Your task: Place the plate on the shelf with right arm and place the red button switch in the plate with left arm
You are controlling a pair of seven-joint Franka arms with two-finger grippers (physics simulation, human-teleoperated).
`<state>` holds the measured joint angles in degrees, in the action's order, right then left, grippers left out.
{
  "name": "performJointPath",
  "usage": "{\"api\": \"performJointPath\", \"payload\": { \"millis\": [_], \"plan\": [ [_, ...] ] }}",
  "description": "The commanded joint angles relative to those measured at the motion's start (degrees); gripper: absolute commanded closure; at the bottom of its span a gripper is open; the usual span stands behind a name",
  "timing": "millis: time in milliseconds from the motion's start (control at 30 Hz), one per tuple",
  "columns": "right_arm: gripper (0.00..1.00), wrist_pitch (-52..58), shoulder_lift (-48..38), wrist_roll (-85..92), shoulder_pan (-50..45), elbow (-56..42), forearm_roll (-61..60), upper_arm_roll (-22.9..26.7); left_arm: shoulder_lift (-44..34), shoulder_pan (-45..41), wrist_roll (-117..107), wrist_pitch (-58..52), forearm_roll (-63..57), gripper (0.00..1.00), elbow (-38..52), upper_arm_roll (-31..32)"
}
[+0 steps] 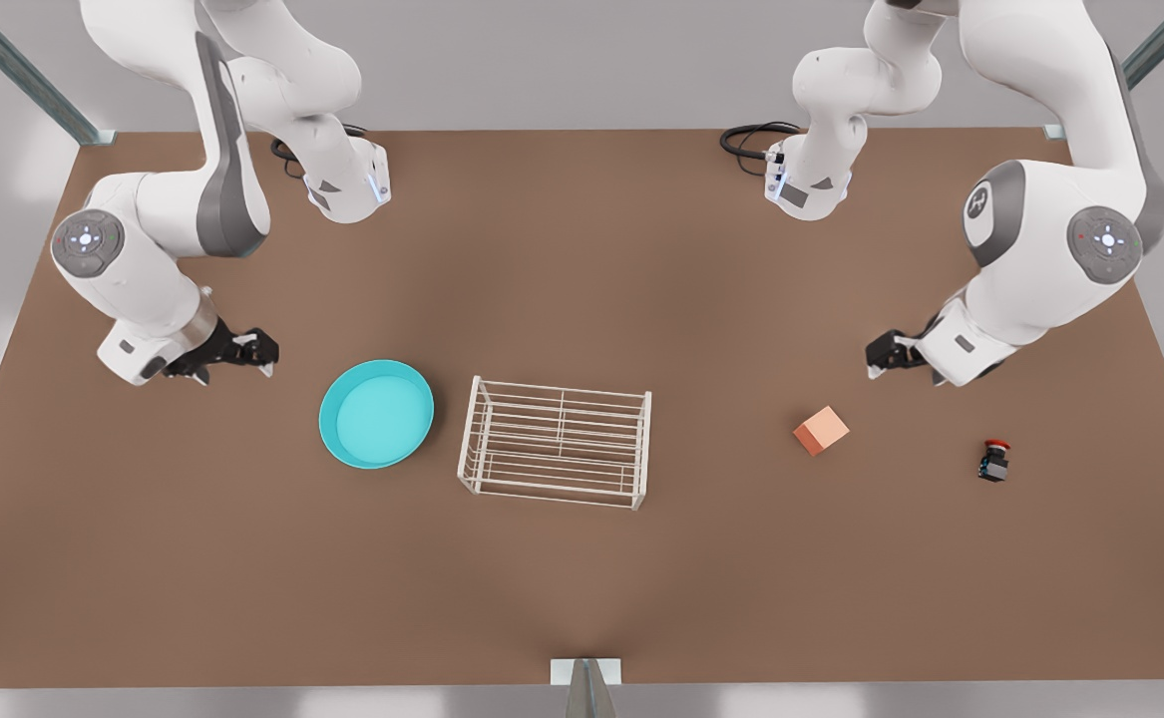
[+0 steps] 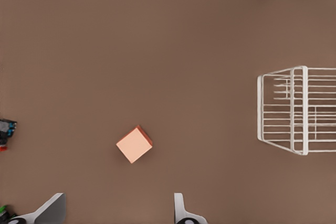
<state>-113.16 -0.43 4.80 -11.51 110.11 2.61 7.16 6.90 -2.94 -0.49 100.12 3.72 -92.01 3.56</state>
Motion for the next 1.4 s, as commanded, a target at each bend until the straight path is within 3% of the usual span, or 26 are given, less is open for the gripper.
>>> {"api": "performJointPath", "payload": {
  "millis": [0, 100, 133, 167, 267, 600, 900, 1367],
  "plan": [
    [0.00, -3.9, 0.2, -0.3, 7.7, -0.5, 0.0, -0.1, 0.0, 0.1, -2.4, 2.3, 0.1, 0.00, 0.1, 0.0],
    [0.01, 2.4, 1.6, -0.3, 7.7, -3.1, -1.2, 0.3, 1.3, 0.5, -2.4, 4.0, -1.4, 0.00, 0.2, -0.1],
    [0.04, 2.5, 2.7, -0.8, 8.2, -3.1, -5.5, 0.3, 0.7, 0.5, -1.9, 1.0, -1.3, 0.00, 0.3, -0.1],
    [0.00, 2.2, 4.9, -1.0, 9.1, -3.1, -8.1, 0.4, 0.6, 0.5, -1.9, -2.8, -1.4, 0.00, 0.9, -0.1],
    [0.00, 1.7, 8.7, -3.7, 9.4, -3.2, -8.5, 0.3, 0.2, 1.3, -1.9, -7.7, -1.0, 0.00, 0.2, -2.8],
    [0.03, 0.6, 16.5, -8.3, 12.0, -2.4, -18.3, -1.3, -3.1, 1.1, -3.5, -7.9, -1.7, 0.00, -5.9, -2.8],
    [0.03, -15.3, 16.0, -1.7, 9.6, 9.3, -17.9, -1.5, -3.0, 0.5, -3.5, -9.9, -1.6, 0.00, -5.3, -1.9],
    [0.07, -19.7, 23.3, -0.3, 9.7, 9.9, -23.3, -3.8, -3.0, 0.5, -3.5, -9.9, -1.7, 0.00, -5.2, -1.8]
  ]
}}
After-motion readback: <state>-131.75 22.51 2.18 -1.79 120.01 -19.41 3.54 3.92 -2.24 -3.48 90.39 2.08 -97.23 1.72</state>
